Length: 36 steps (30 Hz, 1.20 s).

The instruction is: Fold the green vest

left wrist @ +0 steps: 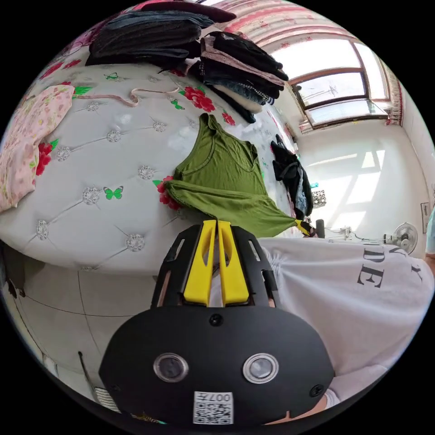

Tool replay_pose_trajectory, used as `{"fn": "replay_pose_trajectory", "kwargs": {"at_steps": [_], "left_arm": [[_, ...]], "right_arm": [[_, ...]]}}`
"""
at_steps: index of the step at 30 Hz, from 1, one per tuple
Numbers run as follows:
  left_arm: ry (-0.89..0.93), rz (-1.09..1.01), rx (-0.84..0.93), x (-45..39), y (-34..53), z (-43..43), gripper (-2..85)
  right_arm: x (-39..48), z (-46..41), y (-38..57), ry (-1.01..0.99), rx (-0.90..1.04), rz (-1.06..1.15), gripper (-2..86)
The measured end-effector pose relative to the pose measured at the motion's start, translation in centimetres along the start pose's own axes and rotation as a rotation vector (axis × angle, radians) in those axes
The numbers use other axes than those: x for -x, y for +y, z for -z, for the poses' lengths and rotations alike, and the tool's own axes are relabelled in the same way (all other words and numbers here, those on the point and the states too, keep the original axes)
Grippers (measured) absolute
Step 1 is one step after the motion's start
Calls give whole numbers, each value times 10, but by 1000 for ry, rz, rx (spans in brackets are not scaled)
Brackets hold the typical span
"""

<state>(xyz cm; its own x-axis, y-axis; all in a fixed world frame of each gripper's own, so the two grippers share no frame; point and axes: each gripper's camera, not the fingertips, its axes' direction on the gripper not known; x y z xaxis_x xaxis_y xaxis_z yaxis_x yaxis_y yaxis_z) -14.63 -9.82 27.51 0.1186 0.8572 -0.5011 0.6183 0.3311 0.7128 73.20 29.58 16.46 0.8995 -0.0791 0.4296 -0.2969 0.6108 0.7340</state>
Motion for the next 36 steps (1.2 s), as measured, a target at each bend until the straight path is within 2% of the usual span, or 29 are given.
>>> {"fn": "replay_pose_trajectory", "kwargs": {"at_steps": [4,8,12,15,20,24,30,36], "left_arm": [[150,91,-120,31,-73,30,-9],[168,111,-201,39,-163,44,-4],[134,118,-302,42,-256,37,46],[62,199,-298,57,-282,24,86],[-52,144,-224,74,-260,12,85],[-87,169,-157,98,-202,5,77],[-11,296,-155,124,-155,5,72],[25,313,-160,129,-168,8,71]], "right_arm": [[-8,31,-34,-166,-119,-21,-2],[13,42,-114,-224,-193,36,0],[30,30,-193,-49,-302,28,15],[9,10,-220,29,-285,-52,32],[-43,5,-184,97,-311,-118,61],[-108,10,-120,123,-390,-282,81],[-144,-17,-91,-55,-516,-298,90],[-162,-62,-116,-188,-546,-336,58]]}}
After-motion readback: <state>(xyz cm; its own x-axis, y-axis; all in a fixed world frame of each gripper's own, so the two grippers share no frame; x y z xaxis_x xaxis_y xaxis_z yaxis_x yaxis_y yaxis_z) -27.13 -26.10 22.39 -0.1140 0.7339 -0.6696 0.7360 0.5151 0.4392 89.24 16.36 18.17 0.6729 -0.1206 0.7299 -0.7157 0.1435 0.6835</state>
